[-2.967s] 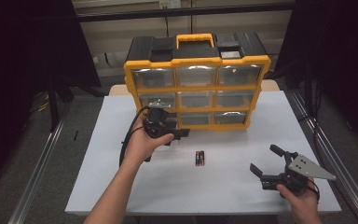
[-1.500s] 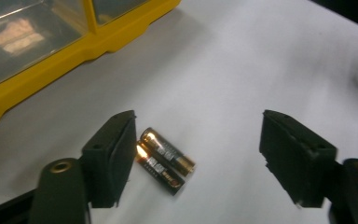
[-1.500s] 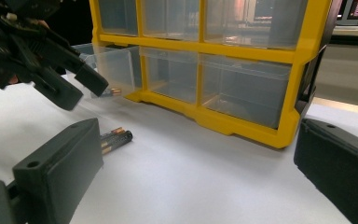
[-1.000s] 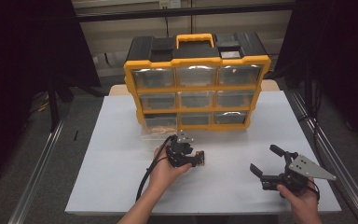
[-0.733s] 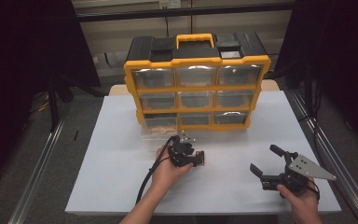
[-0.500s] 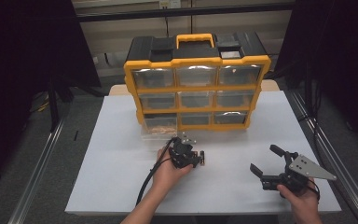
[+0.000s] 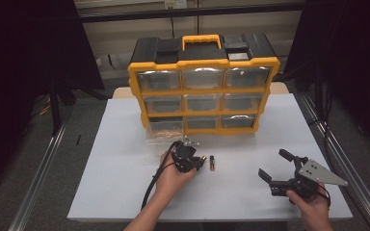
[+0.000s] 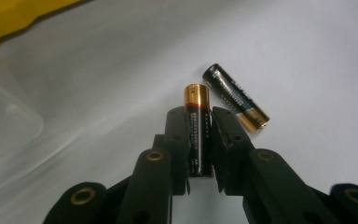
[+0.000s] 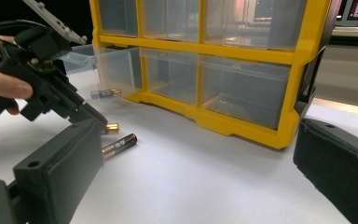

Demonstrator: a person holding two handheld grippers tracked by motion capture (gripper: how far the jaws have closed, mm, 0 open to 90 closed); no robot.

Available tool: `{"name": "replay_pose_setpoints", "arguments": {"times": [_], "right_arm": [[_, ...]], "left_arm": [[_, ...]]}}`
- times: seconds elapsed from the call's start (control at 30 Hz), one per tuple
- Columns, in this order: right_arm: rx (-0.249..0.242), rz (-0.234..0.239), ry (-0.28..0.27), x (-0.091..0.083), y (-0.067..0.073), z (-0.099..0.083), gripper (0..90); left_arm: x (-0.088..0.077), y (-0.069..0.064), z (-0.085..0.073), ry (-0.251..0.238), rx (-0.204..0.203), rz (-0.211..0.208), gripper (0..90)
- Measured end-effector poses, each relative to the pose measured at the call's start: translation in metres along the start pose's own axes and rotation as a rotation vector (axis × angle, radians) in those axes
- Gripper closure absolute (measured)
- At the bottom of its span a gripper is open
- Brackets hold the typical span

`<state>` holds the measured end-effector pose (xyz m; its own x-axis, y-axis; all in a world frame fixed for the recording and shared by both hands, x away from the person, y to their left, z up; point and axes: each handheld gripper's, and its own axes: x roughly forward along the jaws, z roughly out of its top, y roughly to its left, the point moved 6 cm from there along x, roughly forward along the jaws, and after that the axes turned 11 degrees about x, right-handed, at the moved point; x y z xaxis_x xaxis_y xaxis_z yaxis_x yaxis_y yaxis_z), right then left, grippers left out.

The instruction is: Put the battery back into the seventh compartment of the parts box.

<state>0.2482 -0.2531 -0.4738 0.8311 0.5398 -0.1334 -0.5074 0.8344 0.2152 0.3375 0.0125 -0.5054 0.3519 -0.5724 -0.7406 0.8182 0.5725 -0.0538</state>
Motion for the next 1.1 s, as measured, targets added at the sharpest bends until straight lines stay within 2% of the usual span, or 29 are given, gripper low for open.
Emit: {"name": "replay_pose_setpoints", "arguments": {"times": [0.1, 0.13, 0.23, 0.27, 0.37, 0.4, 0.5, 0.53, 0.63, 1.1], "right_arm": [[-0.001, 0.000, 0.002, 0.000, 0.000, 0.000, 1.1], [-0.002, -0.001, 0.002, 0.000, 0.000, 0.000, 1.1], [0.001, -0.005, 0.006, 0.000, 0.000, -0.001, 1.2], [0.001, -0.006, 0.007, 0.000, 0.000, -0.001, 1.2], [0.001, -0.002, 0.006, 0.000, 0.001, 0.000, 1.2], [-0.001, -0.003, 0.004, 0.000, 0.000, 0.000, 1.1], [0.000, -0.003, 0.004, 0.000, 0.000, 0.000, 1.2], [-0.002, -0.002, 0.002, 0.000, 0.000, 0.000, 1.2], [0.000, -0.003, 0.005, 0.000, 0.000, 0.000, 1.2], [0.001, 0.002, 0.004, 0.000, 0.001, 0.000, 1.2]], "left_arm": [[-0.009, 0.001, 0.003, -0.007, -0.013, -0.005, 77.5], [-0.013, 0.001, 0.004, 0.004, -0.002, -0.025, 77.5], [-0.020, -0.002, 0.010, -0.019, -0.002, -0.043, 77.5], [-0.024, -0.001, 0.011, -0.015, 0.014, -0.047, 77.5], [-0.031, -0.001, 0.017, -0.026, 0.010, -0.068, 77.5], [-0.032, -0.002, 0.019, -0.038, -0.011, -0.072, 77.5], [-0.037, -0.001, 0.022, -0.046, -0.010, -0.074, 77.4], [-0.039, 0.000, 0.023, -0.038, 0.003, -0.078, 77.5], [-0.043, 0.000, 0.026, -0.053, -0.016, -0.100, 77.5], [-0.058, 0.002, 0.040, -0.050, 0.002, -0.143, 77.5]]}}
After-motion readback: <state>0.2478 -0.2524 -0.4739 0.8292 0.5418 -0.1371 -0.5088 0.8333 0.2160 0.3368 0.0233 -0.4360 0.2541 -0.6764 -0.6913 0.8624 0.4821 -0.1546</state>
